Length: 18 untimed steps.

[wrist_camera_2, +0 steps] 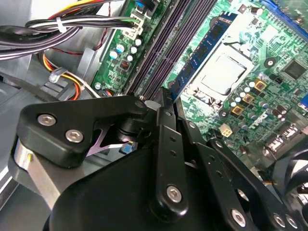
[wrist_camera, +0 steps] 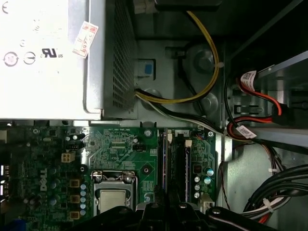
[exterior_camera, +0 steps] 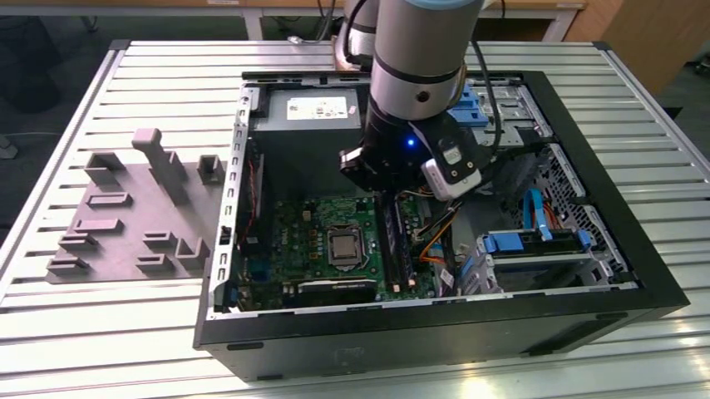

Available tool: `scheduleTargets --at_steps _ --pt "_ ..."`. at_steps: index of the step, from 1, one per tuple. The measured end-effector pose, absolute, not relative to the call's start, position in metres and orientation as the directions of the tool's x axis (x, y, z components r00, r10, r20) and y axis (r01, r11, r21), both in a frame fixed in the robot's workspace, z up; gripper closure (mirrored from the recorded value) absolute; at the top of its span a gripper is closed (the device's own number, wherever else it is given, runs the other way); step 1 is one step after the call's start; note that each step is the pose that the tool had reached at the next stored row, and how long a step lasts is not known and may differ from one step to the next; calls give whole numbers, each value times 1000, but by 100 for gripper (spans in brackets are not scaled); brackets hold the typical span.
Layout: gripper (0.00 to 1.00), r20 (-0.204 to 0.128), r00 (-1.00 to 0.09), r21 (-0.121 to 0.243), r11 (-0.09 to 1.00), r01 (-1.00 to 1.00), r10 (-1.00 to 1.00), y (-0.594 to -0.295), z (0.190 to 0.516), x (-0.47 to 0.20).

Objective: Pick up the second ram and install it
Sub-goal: 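Insert the second ram into the second slot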

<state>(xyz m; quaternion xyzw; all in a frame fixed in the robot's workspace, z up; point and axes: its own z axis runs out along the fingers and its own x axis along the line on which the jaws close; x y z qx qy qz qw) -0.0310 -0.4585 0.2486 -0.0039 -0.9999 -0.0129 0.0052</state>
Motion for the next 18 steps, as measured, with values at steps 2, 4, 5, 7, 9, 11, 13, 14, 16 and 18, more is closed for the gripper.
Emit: scheduleTargets --at_steps 2,4,5,7,9,11,13,14,16,18 --pt "86 12 -1000 26 1000 8 8 -460 247 -30" --pt "86 12 -1000 26 1000 8 8 -460 246 -30" --pt "86 12 -1000 26 1000 8 8 -460 246 -30" --pt "86 12 -1000 26 1000 8 8 -460 246 -30" --pt "86 12 -1000 26 1000 8 8 -461 246 -30" --pt "86 12 -1000 26 1000 8 7 -461 246 -30" --pt "86 12 -1000 26 1000 1 0 -461 245 -30" --pt "86 12 -1000 26 1000 -6 -7 -461 244 -30" --pt "86 12 -1000 26 1000 -17 -17 -462 243 -30" --pt "86 12 -1000 26 1000 -16 -17 -463 242 -30"
